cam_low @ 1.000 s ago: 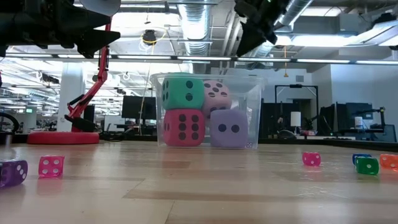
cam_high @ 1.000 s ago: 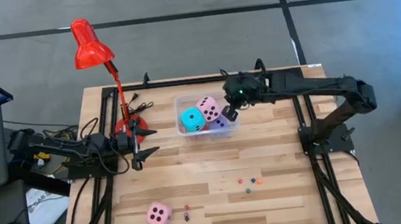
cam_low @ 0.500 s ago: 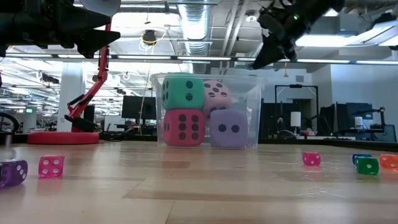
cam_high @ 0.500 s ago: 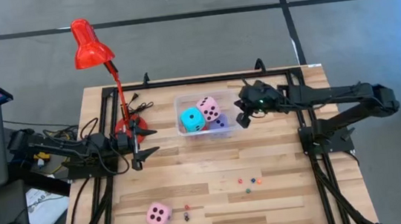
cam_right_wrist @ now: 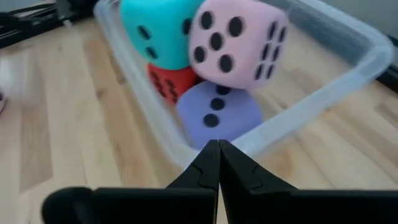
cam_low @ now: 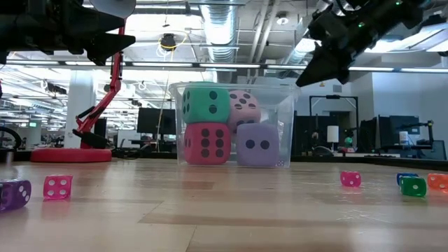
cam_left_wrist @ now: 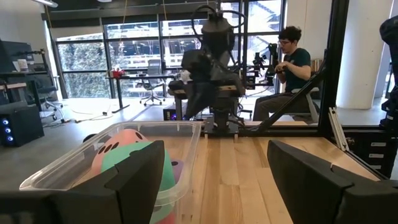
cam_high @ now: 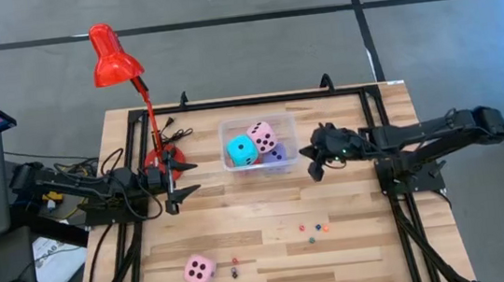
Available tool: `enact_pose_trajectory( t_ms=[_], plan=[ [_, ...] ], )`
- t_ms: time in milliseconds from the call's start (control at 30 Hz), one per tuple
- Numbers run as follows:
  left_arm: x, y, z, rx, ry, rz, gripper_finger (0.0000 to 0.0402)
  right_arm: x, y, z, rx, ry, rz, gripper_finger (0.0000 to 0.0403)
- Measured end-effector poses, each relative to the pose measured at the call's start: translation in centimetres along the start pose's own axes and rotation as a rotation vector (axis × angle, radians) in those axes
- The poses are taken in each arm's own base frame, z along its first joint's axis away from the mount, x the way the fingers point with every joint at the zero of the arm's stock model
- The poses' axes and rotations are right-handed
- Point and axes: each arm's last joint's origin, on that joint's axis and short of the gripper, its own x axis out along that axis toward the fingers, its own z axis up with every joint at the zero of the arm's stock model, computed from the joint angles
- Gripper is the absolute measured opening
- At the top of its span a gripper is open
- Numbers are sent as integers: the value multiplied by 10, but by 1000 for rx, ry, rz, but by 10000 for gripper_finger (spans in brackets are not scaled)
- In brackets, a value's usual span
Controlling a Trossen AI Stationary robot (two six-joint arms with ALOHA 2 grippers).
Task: Pick & Place Dice
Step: Adjust the transparent bin
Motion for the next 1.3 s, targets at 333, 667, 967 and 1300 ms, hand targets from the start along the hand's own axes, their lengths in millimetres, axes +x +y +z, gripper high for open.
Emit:
enact_pose_trajectory(
  t_ms=[333, 667, 967, 1300],
  plan=[
    [0, 0, 0, 0, 0, 0, 274, -4, 11, 0, -43, -74, -36, 0],
    [0, 0, 0, 0, 0, 0, 274, -4, 10, 0, -70, -68, -41, 0],
    [0, 0, 0, 0, 0, 0, 274, -4, 9, -5, -92, -17, -44, 4],
    [0, 0, 0, 0, 0, 0, 274, -4, 8, -5, -89, -16, -49, 7]
  ],
)
